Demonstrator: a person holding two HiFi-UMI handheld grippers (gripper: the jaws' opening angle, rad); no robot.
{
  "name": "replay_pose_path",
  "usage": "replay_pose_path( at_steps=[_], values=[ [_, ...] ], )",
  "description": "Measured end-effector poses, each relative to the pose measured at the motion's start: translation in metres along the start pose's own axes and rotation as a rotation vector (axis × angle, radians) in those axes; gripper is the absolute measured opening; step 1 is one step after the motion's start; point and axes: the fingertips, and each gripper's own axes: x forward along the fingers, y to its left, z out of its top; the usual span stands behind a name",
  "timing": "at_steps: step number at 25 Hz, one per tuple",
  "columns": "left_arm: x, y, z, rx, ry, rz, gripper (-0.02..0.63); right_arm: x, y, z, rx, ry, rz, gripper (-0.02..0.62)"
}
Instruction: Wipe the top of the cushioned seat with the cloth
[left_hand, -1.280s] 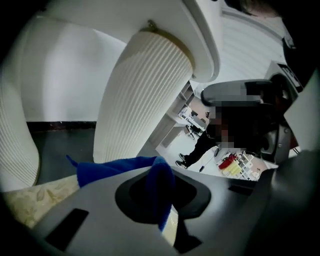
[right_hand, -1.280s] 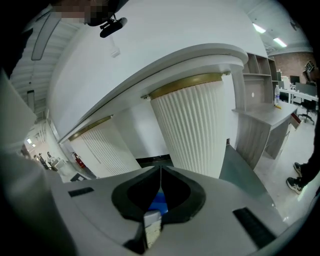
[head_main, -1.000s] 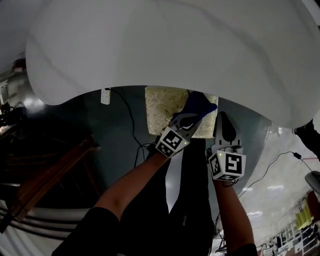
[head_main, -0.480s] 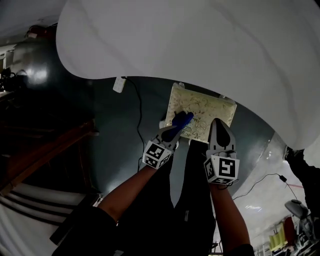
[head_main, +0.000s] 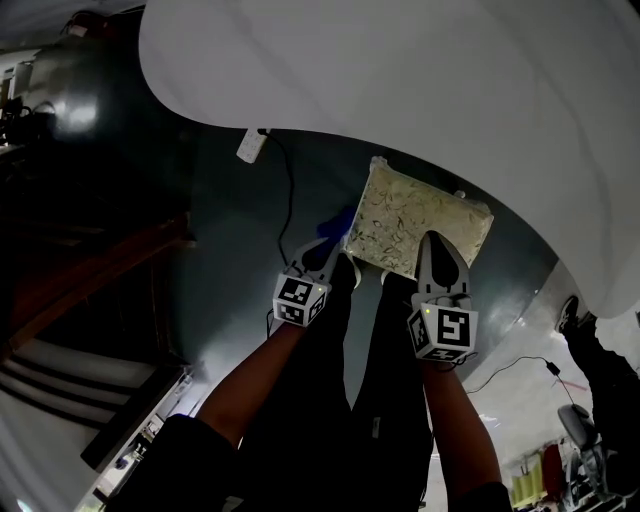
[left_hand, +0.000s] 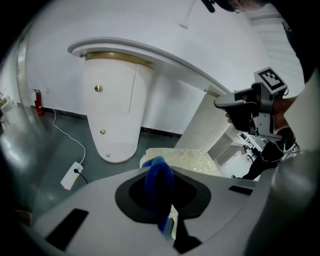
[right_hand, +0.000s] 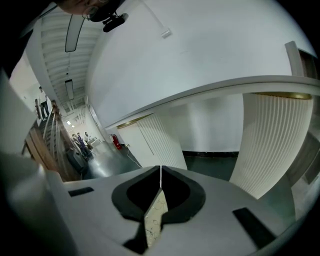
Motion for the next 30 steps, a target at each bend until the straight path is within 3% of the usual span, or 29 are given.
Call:
replay_pose_path(
  at_steps=[5,11,14,19,24,30],
  values=[
    [0.042,0.001,-0.012,0.031,0.036,-0.026,0.037,0.002,0.005,-0.014,0.008,0.008,0.007,0.038],
    [0.087,-0.029,-0.036,0.055,0.108,-0.1,0.037,-0.003,-0.005,-0.033,0.017,0.03,0.001,0.038],
    [0.097,-0.032,-0.04,0.0,0.108,-0.082,0.037,-0.004,-0.014,-0.035,0.016,0.029,-0.002,0.038],
    [0.11,-0.034,-0.055,0.055,0.148,-0.079,0.038,-0.009,-0.033,-0.042,0.016,0.029,-0.022,0.038],
    [0.123,-0.037,-0.055,0.104,0.125,-0.07,0.037,-0.016,-0.044,-0.051,-0.047,0.024,-0.015,0.038],
    [0.129,-0.046,-0.056,0.032,0.092,-0.044,0.037,-0.021,-0.06,-0.058,-0.031,0.025,-0.021,0.038]
  ],
)
